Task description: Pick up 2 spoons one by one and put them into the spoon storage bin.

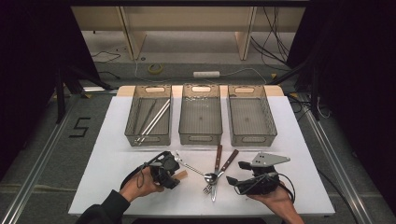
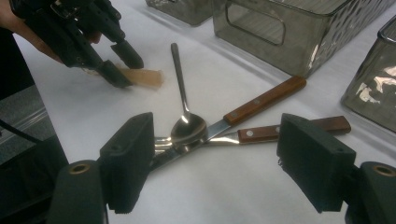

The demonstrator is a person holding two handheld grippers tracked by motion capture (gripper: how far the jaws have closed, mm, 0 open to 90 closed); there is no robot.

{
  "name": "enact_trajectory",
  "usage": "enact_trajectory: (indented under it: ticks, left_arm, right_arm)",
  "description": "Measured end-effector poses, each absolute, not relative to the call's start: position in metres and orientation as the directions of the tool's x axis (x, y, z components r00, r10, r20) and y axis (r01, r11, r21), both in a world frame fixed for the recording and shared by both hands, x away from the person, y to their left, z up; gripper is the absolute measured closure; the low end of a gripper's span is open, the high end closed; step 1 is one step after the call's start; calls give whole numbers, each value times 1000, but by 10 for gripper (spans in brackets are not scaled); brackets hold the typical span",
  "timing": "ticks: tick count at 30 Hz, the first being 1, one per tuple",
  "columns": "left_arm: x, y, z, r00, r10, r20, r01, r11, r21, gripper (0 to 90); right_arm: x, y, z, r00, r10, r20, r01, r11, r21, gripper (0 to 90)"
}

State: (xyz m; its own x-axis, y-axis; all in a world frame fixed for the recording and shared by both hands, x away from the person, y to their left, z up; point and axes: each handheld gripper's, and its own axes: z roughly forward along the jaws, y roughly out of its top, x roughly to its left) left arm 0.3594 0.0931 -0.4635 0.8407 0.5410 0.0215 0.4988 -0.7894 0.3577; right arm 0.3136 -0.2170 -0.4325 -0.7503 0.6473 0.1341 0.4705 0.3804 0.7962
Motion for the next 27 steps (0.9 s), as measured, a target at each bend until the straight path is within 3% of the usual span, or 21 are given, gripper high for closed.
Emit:
enact_trajectory:
  ticks: [9,27]
  left_arm:
    - [357,93,-464,853,520,34,473,-800,369,738]
    - [358,102,-455,841,540,20,479,-763,434,762]
  right_arm:
    - [313,-216,-433,-750,648,131,470,383,795,289]
    - [312,-214,-433,-752,647,127,468,389,794,293]
